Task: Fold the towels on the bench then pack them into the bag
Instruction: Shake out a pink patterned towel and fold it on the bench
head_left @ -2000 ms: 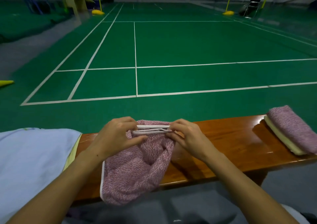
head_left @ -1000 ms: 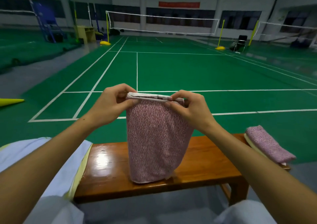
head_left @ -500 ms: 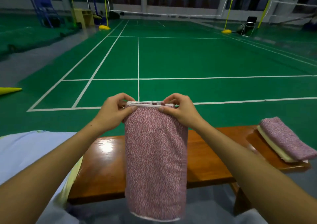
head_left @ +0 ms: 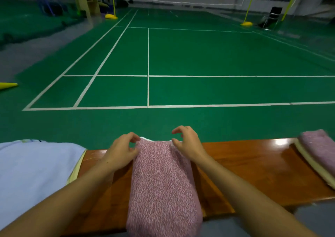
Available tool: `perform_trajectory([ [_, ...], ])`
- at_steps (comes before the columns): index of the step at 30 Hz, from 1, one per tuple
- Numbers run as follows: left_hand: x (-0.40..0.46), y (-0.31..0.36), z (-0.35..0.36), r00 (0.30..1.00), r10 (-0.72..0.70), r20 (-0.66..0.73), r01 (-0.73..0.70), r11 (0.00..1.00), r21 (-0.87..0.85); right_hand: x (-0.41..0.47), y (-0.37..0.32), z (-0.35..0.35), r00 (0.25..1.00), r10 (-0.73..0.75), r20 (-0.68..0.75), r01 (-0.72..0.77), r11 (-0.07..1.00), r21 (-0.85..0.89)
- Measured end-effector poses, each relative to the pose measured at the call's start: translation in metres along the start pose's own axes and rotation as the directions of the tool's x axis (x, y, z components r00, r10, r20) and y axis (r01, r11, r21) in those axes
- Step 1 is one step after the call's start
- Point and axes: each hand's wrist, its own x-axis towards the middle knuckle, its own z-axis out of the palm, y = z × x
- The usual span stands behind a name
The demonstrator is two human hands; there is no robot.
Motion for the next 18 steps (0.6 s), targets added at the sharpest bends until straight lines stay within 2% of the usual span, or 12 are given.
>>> perform_trajectory([
  [4,-0.038,0.003,-0.012,0.998,0.002,0.055,-0.002,1.0,0.004,-0.071,-0.001,-0.014,0.998,0.028,0.063,-0.033,0.996,0.084],
  [12,-0.114,0.006,-0.01,0.99,0.015,0.143,0.003,0.992,-0.127,-0.157,0.002,-0.033,0.979,0.127,0.162,-0.162,0.96,0.227],
  [15,-0.13,0.007,-0.013,0.982,0.084,0.17,-0.062,0.99,-0.126,-0.172,0.012,-0.043,0.978,0.044,0.204,-0.086,0.976,0.199],
  [18,-0.141,0.015,-0.017,0.958,0.179,0.222,-0.14,0.974,-0.18,-0.186,0.029,-0.047,0.964,-0.146,0.224,0.139,0.989,0.049],
])
